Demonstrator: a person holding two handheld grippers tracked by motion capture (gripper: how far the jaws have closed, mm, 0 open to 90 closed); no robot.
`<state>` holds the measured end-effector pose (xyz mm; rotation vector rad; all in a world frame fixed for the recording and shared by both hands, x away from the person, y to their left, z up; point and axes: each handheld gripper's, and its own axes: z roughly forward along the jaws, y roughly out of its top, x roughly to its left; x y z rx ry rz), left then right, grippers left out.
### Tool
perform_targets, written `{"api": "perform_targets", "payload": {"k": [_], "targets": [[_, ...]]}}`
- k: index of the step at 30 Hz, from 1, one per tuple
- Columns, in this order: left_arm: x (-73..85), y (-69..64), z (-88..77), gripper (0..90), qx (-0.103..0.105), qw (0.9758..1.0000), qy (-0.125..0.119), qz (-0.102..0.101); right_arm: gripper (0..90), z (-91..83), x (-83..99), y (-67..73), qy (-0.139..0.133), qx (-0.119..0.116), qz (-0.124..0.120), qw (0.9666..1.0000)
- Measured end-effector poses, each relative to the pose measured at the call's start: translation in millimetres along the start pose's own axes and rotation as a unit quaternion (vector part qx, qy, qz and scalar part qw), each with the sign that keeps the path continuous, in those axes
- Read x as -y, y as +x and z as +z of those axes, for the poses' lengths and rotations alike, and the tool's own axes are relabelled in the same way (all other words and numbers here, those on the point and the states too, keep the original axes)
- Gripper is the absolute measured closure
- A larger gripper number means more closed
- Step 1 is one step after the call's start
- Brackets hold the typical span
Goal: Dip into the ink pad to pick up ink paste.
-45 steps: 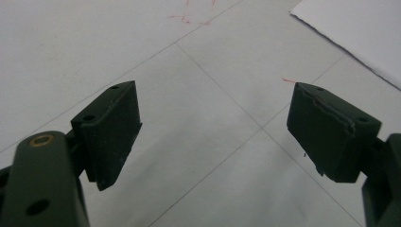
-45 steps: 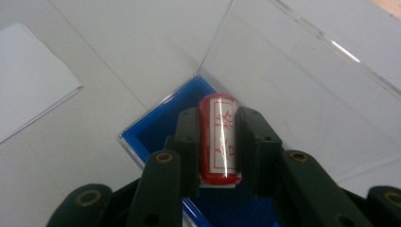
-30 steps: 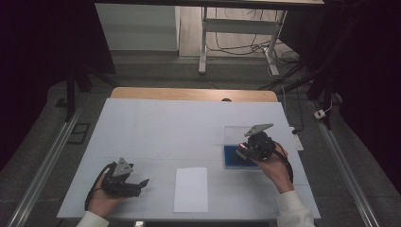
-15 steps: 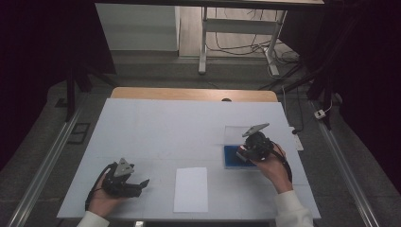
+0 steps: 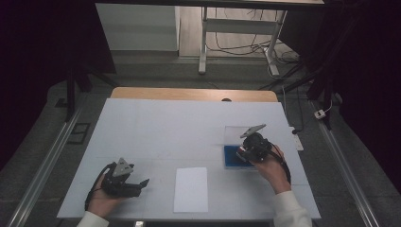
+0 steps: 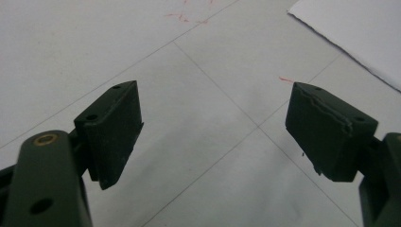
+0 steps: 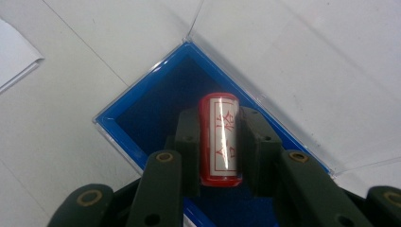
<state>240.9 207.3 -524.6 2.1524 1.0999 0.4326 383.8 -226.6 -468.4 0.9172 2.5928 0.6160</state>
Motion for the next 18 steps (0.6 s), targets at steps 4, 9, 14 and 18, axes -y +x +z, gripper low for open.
{"api": "perform_targets", "payload": {"k": [4, 9, 14, 18], "targets": [[-0.1, -0.3, 0.0, 19.4, -0.001, 1.0000, 0.001, 0.001, 70.9, 0.4, 1.1, -0.6, -0.005, -0.003, 0.001, 1.0000], [-0.1, 0.6, 0.1, 19.5, -0.003, 1.0000, 0.001, 0.000, 70.8, 0.5, 2.6, -0.5, -0.010, -0.003, 0.000, 0.9999], [-0.1, 1.0, 0.3, 19.5, -0.004, 1.0000, 0.002, -0.001, 70.8, 0.6, 2.9, -0.8, -0.011, -0.004, 0.000, 0.9999], [-0.2, 1.3, 0.4, 19.5, -0.005, 1.0000, 0.001, -0.002, 70.7, 0.6, 3.4, -1.6, -0.013, -0.006, 0.000, 0.9999]]}}
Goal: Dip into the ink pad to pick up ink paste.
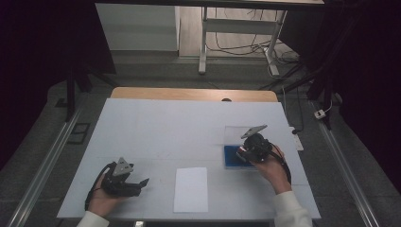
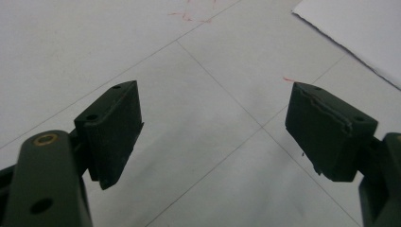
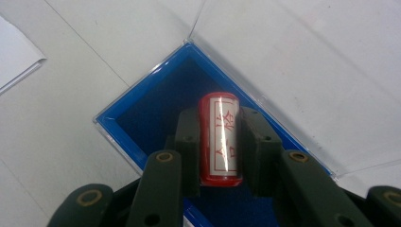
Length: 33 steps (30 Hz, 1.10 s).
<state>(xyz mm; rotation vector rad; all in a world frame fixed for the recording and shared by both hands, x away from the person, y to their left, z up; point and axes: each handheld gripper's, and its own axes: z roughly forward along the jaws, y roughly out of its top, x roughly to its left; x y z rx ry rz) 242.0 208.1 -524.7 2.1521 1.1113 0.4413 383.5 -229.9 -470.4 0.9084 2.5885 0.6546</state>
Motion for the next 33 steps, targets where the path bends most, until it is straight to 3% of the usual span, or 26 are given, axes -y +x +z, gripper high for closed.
{"api": "perform_targets", "payload": {"k": [24, 28, 33], "targets": [[0.2, 1.3, -0.2, 19.7, -0.001, 1.0000, -0.001, -0.003, 70.4, -2.0, 1.4, 1.6, -0.010, 0.002, 0.003, 0.9999], [0.1, 1.1, -0.1, 19.7, -0.001, 1.0000, -0.001, -0.002, 70.2, -6.8, 2.5, -1.9, -0.022, -0.008, 0.008, 0.9997], [0.4, 2.0, 0.1, 19.8, -0.002, 1.0000, -0.001, -0.002, 70.2, -24.3, 1.2, -4.8, -0.060, -0.007, 0.027, 0.9978]]}}
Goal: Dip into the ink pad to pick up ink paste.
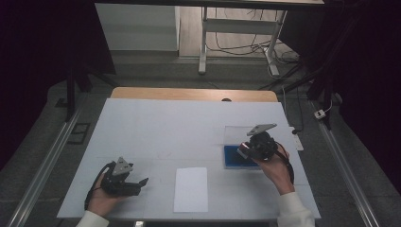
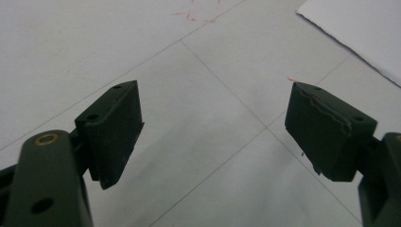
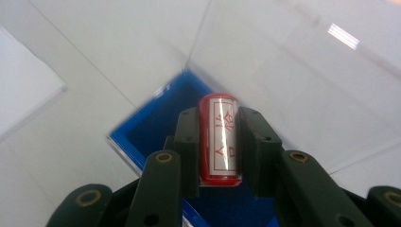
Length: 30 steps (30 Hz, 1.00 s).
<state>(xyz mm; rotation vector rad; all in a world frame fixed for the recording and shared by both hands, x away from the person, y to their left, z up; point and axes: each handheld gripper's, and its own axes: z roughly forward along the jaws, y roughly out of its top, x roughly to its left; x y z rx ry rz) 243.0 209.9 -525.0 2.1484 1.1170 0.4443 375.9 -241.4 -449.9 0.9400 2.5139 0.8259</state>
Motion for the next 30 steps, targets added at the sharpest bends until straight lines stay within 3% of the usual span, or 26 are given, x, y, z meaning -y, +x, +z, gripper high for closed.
{"api": "perform_targets", "payload": {"k": [9, 22, 30], "targets": [[-0.1, -0.5, -1.6, 19.8, -0.001, 1.0000, -0.003, 0.000, 70.2, -30.0, -2.5, -5.2, -0.056, -0.011, 0.019, 0.9982], [-0.4, -0.3, -1.0, 19.8, -0.001, 1.0000, -0.003, 0.002, 70.2, -42.2, -2.0, -7.6, -0.078, -0.010, 0.012, 0.9969], [-0.7, 0.2, -0.7, 19.8, -0.001, 1.0000, -0.002, 0.001, 70.1, -47.0, -6.6, -0.1, -0.084, -0.026, 0.000, 0.9961]]}}
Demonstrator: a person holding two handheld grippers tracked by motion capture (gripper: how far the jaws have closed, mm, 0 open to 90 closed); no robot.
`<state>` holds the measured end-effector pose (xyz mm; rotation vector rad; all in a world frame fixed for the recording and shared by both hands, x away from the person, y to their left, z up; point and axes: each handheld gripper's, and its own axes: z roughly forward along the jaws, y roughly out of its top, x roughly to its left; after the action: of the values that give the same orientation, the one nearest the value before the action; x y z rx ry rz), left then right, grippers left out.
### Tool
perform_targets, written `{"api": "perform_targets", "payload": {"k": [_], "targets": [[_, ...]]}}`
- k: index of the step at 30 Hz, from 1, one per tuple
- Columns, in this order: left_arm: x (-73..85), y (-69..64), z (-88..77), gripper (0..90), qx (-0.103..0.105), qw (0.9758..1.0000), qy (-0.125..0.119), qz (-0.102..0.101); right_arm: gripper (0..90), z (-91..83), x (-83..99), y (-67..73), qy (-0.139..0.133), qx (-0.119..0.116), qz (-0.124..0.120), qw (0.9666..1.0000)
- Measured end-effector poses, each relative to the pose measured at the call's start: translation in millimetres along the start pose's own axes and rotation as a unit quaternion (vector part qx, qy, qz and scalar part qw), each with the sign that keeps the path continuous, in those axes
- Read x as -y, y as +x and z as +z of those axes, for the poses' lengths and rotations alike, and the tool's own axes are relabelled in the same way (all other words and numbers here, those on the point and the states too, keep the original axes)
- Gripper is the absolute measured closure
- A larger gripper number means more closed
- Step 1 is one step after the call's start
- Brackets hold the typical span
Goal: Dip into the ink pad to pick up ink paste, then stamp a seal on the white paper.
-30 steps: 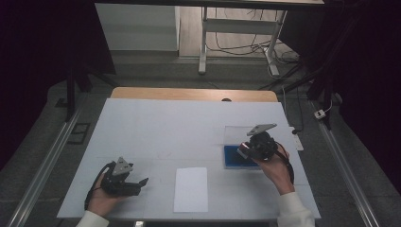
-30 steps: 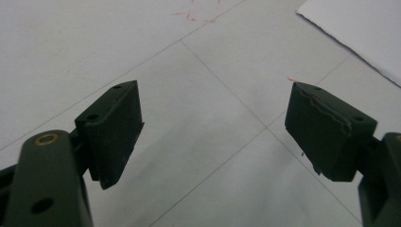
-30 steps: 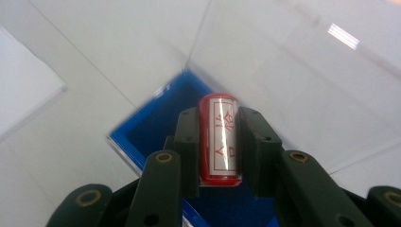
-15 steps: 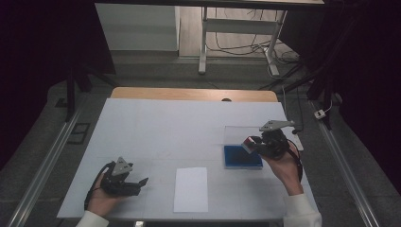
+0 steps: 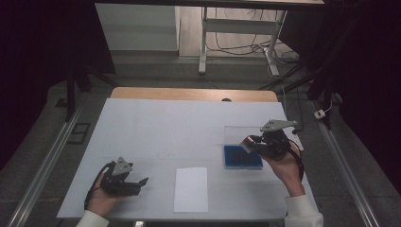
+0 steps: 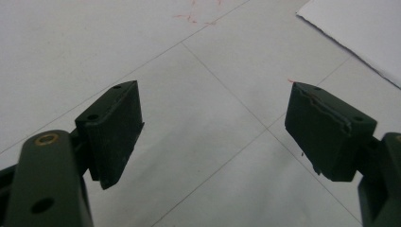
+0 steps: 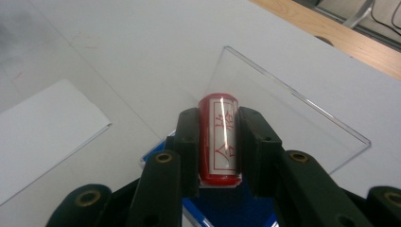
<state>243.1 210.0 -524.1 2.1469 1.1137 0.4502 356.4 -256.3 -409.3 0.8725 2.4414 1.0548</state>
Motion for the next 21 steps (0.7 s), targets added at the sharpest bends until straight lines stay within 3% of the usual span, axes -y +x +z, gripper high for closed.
{"api": "perform_targets", "payload": {"k": [21], "targets": [[-0.9, 0.4, 0.6, 19.8, 0.003, 1.0000, -0.002, 0.001, 70.1, 9.0, -12.4, 33.5, 0.004, -0.047, -0.037, 0.9982]]}}
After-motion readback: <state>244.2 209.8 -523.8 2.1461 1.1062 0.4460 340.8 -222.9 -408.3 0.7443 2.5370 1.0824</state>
